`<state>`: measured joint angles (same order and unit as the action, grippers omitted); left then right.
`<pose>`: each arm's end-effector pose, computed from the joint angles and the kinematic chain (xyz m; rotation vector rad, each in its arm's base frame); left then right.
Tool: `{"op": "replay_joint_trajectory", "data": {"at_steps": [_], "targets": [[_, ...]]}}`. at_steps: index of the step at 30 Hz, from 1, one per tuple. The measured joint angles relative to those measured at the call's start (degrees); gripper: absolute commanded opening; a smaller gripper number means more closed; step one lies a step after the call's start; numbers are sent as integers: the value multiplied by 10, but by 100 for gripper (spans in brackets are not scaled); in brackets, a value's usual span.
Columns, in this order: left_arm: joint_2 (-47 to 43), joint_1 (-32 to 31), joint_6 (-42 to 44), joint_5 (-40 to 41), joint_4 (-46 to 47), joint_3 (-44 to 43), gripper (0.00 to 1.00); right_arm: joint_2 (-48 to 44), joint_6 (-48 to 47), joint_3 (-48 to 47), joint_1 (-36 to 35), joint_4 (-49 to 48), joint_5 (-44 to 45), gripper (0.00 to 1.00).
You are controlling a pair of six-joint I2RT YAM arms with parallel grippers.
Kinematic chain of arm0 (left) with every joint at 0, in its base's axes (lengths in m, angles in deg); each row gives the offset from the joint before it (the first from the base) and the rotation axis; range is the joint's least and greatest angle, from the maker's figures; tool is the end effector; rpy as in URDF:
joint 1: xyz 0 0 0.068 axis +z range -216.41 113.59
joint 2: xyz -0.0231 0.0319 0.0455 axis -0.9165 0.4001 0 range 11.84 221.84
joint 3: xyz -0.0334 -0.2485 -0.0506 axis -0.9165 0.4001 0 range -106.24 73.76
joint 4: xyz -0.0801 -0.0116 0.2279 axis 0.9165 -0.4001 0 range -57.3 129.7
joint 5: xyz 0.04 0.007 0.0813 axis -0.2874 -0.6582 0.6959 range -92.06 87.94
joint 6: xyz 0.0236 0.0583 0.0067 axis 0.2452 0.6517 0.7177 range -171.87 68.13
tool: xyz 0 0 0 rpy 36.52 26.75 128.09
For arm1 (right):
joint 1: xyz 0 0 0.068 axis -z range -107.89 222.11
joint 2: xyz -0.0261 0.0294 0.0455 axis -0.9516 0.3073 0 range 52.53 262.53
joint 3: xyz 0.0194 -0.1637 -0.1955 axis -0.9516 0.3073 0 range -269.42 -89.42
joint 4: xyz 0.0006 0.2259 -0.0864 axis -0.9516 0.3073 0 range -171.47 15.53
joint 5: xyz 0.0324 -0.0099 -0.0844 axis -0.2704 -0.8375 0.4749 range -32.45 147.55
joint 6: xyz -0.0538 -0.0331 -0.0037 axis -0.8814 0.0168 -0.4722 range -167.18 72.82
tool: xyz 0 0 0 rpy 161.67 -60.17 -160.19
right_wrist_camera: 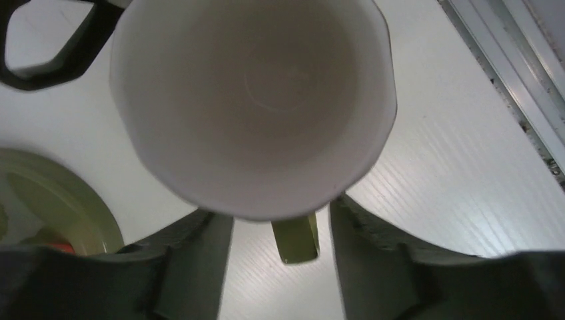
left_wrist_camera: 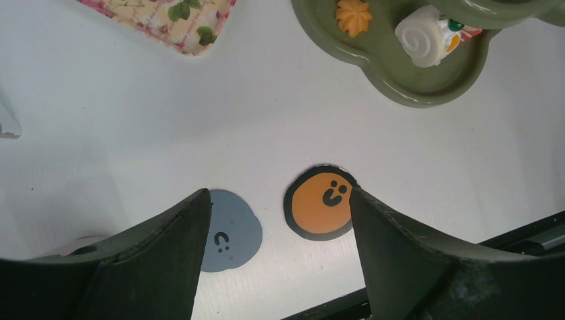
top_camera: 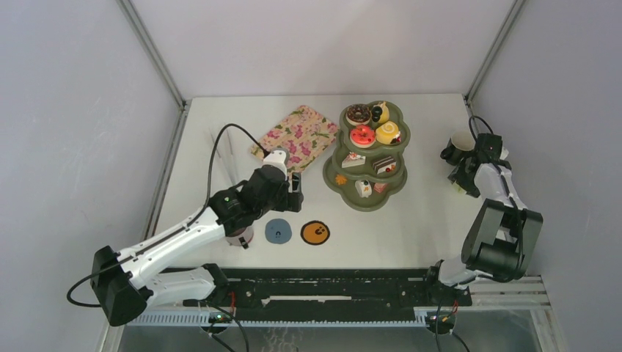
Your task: Serve the afternoon tea
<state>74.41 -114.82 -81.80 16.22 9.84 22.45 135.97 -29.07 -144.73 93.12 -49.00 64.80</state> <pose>0.1630 -0.1606 0.2683 0.2001 2.2626 -0.3678 0.2570 -0.1052 0.1991 0.9204 2.4598 -0.1838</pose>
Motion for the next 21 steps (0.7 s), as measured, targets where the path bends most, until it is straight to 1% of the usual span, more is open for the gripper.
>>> {"op": "replay_joint_trajectory", "data": {"at_steps": [3, 8, 9, 12, 13, 17, 21], "targets": [[0, 0, 0, 0, 4, 0, 80, 22, -7, -6, 0, -8, 4, 42], [0, 1, 2, 2, 3, 0, 80, 35, -10, -21, -1, -10, 11, 31], [0, 0, 4, 5, 3, 0, 80, 37, -10, -24, -2, -11, 14, 26], [-5, 1, 5, 13, 0, 0, 80, 38, -9, -25, -2, -17, 21, 5], [-7, 2, 4, 14, 0, 0, 80, 38, -8, -25, -2, -17, 22, 0], [-7, 10, 5, 9, 1, 0, 80, 38, -7, -30, -8, -5, 28, 0], [-7, 13, 5, -5, 1, 0, 80, 31, 0, -42, -18, 40, 38, 0]]}}
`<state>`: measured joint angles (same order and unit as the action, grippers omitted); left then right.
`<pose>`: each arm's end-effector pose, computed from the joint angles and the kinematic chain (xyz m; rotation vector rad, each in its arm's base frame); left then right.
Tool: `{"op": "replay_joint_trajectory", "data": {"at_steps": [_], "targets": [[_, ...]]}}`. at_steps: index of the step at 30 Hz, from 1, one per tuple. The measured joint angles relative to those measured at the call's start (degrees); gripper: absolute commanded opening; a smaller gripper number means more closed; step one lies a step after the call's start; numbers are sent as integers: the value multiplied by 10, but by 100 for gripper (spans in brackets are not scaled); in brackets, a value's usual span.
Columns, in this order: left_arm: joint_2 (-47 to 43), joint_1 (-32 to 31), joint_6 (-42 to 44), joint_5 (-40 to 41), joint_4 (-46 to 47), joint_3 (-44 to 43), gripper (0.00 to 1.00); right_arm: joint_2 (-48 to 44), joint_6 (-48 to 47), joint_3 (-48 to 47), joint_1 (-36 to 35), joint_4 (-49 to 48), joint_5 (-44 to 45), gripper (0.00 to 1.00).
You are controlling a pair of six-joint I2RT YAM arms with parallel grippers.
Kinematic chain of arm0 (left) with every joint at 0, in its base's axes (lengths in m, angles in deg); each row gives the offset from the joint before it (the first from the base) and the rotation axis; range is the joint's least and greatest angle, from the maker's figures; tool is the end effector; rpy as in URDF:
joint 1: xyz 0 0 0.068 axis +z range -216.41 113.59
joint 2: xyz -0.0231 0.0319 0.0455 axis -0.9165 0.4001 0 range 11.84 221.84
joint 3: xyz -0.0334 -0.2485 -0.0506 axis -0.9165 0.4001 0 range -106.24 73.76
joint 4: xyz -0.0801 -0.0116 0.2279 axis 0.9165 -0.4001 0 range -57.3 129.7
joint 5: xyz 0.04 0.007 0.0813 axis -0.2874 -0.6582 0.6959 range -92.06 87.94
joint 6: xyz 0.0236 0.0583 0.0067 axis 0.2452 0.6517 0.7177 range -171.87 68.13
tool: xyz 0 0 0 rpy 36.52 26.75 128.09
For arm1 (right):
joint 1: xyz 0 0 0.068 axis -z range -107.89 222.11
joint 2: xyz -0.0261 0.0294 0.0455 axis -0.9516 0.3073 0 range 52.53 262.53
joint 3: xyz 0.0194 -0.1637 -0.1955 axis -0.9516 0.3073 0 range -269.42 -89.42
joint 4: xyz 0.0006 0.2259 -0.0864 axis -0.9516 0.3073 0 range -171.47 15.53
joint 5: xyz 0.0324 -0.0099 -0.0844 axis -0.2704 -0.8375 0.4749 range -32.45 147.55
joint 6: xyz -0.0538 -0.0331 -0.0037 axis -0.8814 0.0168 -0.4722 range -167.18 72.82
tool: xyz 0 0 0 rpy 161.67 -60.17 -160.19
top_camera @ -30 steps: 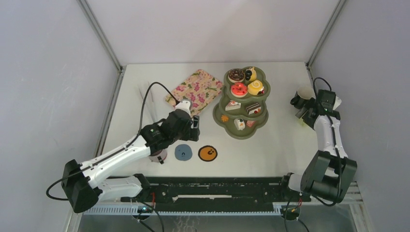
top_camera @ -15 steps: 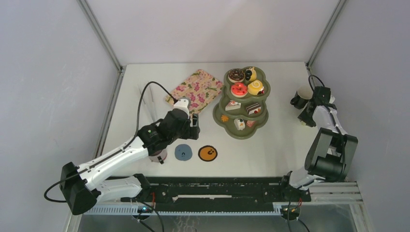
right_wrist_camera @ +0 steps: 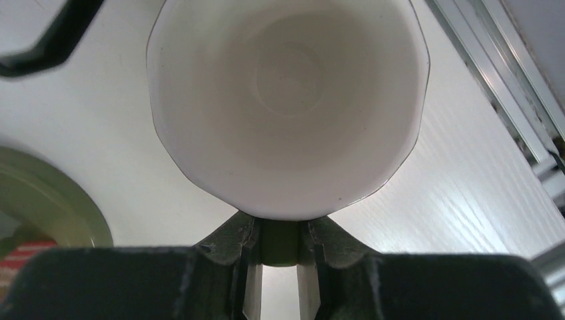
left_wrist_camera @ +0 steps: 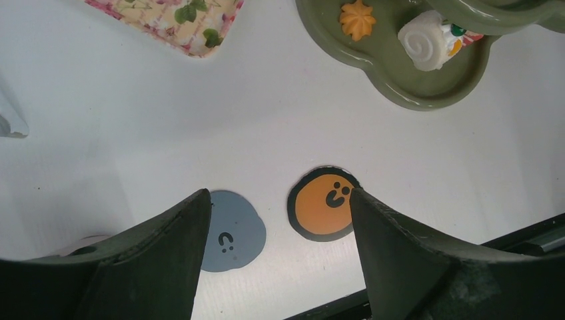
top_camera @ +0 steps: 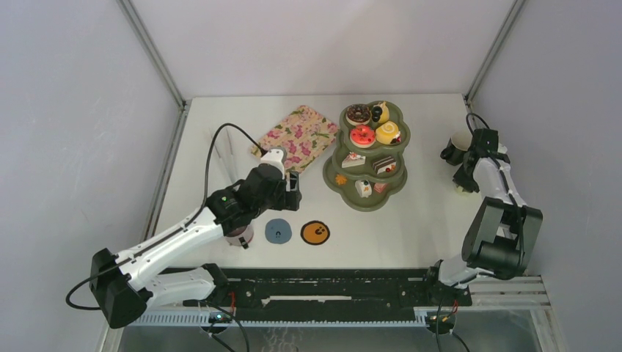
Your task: Serve the afternoon tea
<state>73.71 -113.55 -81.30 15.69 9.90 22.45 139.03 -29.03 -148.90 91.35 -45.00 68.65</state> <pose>0.1650 -0.1560 0.2708 0.1861 2.2539 -0.3699 0.2670 -0.1030 0.2022 0.9135 2.5085 -0.2654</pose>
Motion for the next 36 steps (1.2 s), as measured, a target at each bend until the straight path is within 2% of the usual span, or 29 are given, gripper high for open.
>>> {"op": "replay_joint_trajectory", "data": {"at_steps": [3, 7, 10, 15, 19, 24, 27, 30, 34, 36], "targets": [[0, 7, 0, -7, -7, -2, 80, -33, 7, 0, -16, 48, 12, 0], [1, 34, 0, -19, -19, -3, 81, -122, 21, -1, -51, 107, 35, 0], [0, 59, 1, -32, -26, -4, 81, -190, 33, -3, -85, 129, 49, 0], [-1, 96, 7, -59, -40, -12, 81, -250, 55, -16, -133, 159, 48, 0], [-2, 125, 10, -80, -52, -31, 81, -305, 59, -50, -185, 200, 45, 0], [-10, 181, 14, -105, -65, -51, 81, -382, 34, -137, -266, 208, -6, 0], [-17, 198, 17, -115, -70, -58, 82, -398, 13, -191, -348, 206, -16, 0], [-22, 212, 20, -122, -78, -63, 82, -386, -18, -253, -476, 208, 9, 0], [-26, 229, 20, -124, -87, -72, 82, -318, -78, -320, -680, 209, 93, 0], [-30, 236, 21, -123, -95, -79, 82, -270, -103, -345, -739, 212, 110, 0]]}}
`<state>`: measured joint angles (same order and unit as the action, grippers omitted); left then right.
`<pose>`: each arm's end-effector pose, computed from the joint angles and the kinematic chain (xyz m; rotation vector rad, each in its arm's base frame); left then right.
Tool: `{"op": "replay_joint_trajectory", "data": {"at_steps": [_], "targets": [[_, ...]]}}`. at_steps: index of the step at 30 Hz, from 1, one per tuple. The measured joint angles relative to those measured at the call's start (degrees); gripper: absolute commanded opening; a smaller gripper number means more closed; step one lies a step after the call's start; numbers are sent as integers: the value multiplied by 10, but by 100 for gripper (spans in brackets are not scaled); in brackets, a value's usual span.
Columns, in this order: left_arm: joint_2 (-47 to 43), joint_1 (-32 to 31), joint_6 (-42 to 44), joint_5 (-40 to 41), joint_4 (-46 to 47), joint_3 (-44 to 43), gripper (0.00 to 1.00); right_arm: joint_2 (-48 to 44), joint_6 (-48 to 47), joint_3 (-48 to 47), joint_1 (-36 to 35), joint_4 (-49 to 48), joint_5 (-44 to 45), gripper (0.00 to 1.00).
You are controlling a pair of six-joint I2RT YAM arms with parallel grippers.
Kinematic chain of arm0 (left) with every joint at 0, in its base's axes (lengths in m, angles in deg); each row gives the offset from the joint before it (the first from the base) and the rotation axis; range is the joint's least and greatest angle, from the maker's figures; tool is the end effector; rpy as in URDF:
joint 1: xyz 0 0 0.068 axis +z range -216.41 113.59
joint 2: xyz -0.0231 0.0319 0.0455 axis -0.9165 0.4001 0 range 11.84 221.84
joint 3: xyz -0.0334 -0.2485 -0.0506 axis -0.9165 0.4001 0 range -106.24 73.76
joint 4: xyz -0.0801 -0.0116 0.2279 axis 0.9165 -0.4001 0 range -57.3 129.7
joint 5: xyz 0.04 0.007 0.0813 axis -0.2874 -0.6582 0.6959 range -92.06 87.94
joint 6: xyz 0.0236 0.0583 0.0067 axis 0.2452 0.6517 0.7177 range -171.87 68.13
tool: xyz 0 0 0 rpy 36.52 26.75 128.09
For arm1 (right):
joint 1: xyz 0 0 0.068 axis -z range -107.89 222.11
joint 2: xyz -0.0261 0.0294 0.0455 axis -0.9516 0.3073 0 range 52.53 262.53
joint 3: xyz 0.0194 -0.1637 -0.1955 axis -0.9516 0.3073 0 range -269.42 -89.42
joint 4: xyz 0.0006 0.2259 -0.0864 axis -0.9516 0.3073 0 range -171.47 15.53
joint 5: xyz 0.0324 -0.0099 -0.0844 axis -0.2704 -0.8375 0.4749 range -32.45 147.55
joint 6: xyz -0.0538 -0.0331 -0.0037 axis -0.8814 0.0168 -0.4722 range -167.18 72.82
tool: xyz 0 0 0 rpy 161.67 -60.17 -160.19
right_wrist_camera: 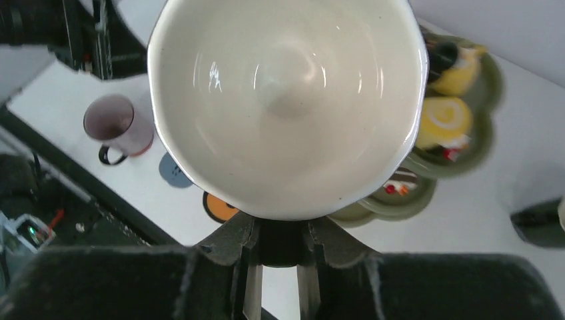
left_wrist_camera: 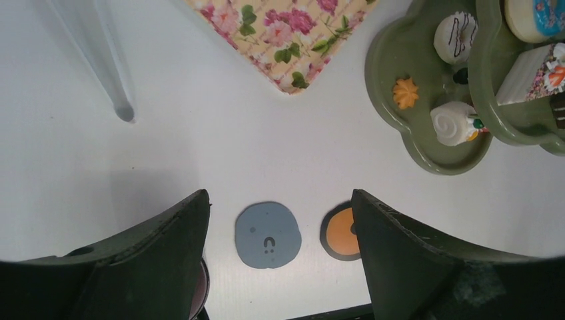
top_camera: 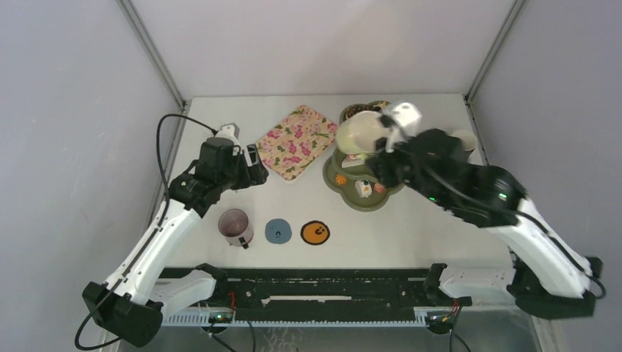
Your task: Serve the afternoon tea
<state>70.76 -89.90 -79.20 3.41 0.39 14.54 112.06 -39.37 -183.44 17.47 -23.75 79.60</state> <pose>0.1958 -0.0800 0.3086 -0.1281 2.2705 -0.3672 0.1046 0.1159 0.4552 -0.5434 1.8834 0.3403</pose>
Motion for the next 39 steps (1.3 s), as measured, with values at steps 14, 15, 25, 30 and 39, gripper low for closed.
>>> {"op": "replay_joint_trajectory", "data": {"at_steps": [14, 15, 25, 30, 39], "targets": [[-52, 113, 8, 59, -51, -20, 82, 243, -22, 51, -43, -54, -206, 0], [-52, 125, 8, 61, -52, -20, 83, 252, -11, 70, -43, -68, -216, 0], [-53, 174, 16, 72, -76, -20, 82, 389, 89, 137, -100, -188, -224, 0], [-54, 175, 19, 47, -75, -20, 82, 428, 106, 131, -123, -221, -216, 0], [-65, 175, 19, 34, -75, -18, 82, 476, 121, 108, -134, -240, -167, 0]]}}
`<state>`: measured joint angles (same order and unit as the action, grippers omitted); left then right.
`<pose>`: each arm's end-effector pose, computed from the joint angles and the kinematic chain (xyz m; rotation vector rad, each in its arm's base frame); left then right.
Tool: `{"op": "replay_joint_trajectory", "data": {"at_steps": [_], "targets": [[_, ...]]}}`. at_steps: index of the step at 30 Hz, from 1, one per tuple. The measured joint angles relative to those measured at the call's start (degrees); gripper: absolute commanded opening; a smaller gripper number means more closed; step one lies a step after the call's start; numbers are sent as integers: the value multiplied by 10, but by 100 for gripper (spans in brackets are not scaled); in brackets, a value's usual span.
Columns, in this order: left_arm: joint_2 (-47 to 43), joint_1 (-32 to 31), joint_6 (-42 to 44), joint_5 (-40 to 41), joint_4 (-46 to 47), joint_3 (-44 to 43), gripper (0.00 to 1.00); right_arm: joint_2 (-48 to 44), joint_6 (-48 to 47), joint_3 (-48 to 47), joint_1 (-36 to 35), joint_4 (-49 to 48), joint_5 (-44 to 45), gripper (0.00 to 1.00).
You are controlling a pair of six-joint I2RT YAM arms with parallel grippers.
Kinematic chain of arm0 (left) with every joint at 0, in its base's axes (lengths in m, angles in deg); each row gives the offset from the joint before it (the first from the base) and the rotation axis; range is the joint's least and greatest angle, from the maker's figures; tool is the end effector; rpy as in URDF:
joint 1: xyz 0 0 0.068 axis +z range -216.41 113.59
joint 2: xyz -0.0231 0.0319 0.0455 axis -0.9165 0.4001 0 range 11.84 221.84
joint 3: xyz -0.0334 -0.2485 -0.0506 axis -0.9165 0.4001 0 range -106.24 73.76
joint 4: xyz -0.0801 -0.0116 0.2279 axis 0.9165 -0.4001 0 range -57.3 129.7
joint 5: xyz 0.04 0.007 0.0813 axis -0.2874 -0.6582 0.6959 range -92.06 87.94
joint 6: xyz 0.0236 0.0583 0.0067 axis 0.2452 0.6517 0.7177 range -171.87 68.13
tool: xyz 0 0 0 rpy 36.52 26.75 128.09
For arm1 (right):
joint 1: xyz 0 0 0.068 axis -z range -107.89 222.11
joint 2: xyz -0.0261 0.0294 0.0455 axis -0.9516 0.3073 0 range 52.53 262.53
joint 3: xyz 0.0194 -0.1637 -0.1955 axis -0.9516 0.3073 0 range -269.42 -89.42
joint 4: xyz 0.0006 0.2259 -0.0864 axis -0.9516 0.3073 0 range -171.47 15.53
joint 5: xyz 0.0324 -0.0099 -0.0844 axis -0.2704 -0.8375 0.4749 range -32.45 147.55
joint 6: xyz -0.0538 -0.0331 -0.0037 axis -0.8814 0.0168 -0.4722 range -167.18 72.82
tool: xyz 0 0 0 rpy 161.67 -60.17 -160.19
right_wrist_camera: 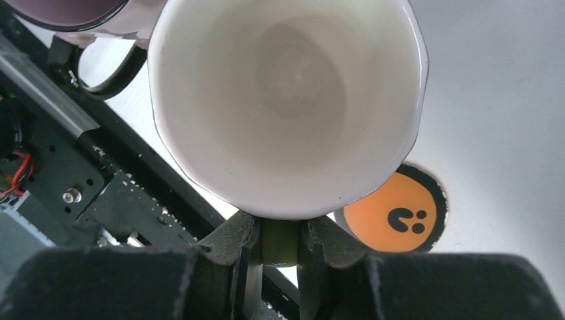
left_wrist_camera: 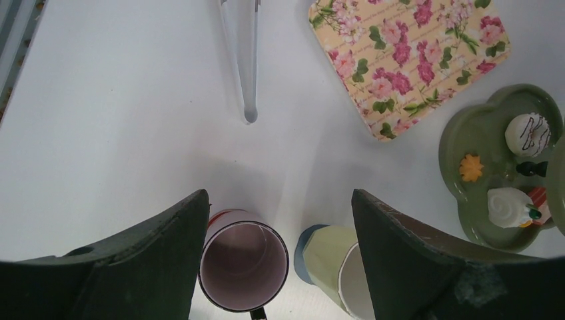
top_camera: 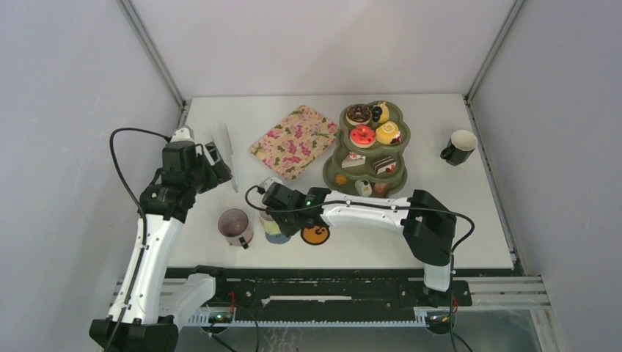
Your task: Serve the afternoon tea
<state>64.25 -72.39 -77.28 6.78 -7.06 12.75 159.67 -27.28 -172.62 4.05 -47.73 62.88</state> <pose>0.1779 -0.0111 0.3261 -0.4588 2.1828 -0.1272 0.1488 0.3574 0.2095 -1.0437 2.4230 0.4425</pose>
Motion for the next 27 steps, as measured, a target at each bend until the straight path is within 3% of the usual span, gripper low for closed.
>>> {"op": "replay_joint_trajectory", "data": {"at_steps": [20, 22, 24, 27], "targets": [[-10, 0, 0, -1, 8, 15, 82, 4, 21, 1, -25, 8, 33, 3], [-10, 0, 0, -1, 10, 17, 82, 4, 26, 2, -27, 8, 36, 8], [-10, 0, -1, -2, 12, 19, 82, 4, 28, 2, -29, 9, 41, 25], [-11, 0, -1, -2, 12, 21, 82, 4, 30, 2, -33, 9, 46, 38]]}}
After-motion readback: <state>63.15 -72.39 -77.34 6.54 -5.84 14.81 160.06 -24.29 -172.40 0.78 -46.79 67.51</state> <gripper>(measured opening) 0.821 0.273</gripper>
